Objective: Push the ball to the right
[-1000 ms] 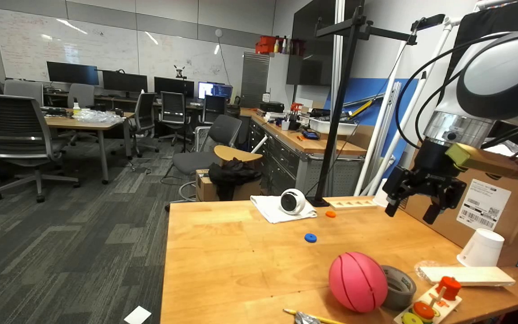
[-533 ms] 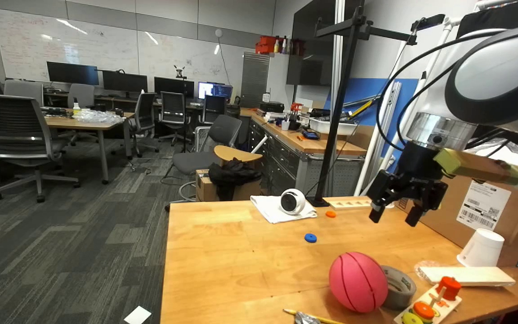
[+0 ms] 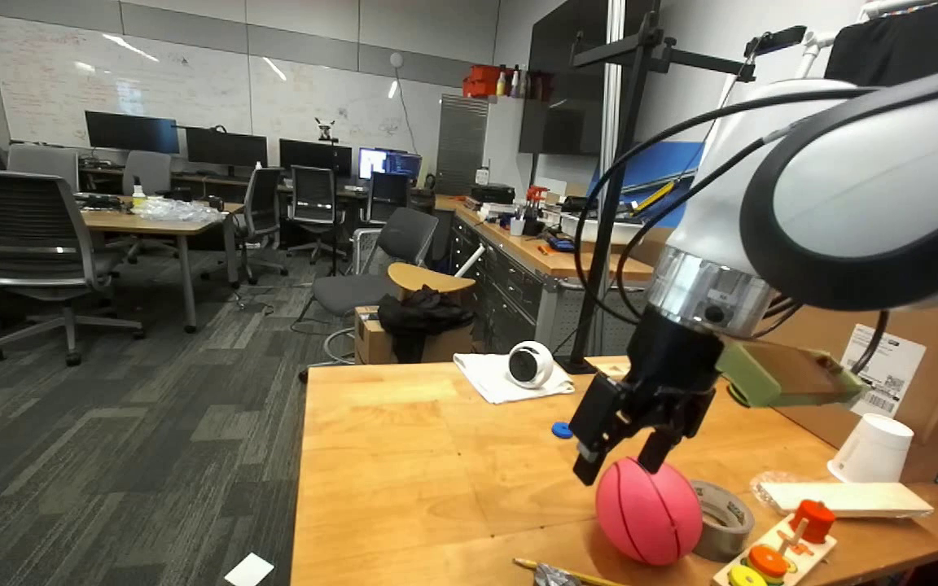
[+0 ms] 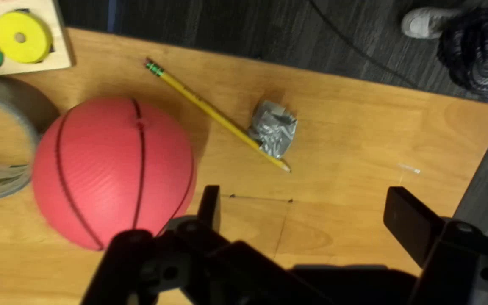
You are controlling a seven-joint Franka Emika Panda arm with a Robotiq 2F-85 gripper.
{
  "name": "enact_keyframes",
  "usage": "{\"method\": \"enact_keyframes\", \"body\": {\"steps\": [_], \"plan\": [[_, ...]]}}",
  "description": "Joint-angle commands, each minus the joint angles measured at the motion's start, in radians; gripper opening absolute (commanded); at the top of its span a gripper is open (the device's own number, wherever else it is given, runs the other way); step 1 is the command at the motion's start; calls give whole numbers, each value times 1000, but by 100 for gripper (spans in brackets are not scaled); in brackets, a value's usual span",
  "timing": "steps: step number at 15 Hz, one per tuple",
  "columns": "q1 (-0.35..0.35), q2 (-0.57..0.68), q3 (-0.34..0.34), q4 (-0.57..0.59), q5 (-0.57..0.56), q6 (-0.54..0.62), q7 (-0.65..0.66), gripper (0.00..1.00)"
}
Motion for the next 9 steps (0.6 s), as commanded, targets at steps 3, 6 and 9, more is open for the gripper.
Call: {"method": "enact_keyframes", "body": {"steps": [3, 6, 9], "plan": [[52, 123, -20, 1, 139, 12, -313, 100], [35, 172, -27, -17, 177, 18, -529, 100], [0, 216, -40, -37, 175, 23, -683, 100]]}}
